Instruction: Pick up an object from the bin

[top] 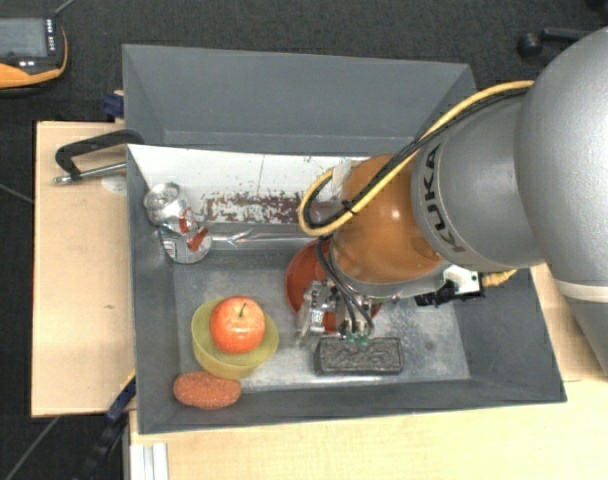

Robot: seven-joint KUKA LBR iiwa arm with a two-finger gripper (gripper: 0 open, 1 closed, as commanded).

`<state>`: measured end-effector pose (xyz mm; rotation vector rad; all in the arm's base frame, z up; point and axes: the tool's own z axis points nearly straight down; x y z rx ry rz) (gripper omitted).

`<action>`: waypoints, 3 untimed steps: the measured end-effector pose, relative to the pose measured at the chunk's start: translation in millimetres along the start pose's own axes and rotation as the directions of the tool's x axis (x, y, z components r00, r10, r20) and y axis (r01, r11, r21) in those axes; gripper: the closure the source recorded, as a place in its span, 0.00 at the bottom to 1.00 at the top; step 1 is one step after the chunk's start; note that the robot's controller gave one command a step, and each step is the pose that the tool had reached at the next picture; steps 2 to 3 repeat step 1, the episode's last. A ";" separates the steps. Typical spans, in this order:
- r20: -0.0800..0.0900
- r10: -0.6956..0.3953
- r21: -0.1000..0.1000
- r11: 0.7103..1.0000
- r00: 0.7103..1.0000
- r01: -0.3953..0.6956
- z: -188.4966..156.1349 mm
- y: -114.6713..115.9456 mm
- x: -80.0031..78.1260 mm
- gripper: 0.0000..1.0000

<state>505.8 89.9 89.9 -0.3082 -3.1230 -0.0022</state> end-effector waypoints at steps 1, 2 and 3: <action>0.015 0.034 -0.008 0.999 0.999 -0.034 -137.8 23.1 -44.0 1.00; 0.015 0.034 -0.008 0.999 0.999 -0.034 -137.8 23.1 -44.0 1.00; 0.015 0.034 -0.008 0.999 0.999 -0.034 -137.8 23.1 -44.0 1.00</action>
Offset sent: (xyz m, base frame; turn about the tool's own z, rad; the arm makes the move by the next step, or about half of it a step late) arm 0.0444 0.0125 0.1313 0.0358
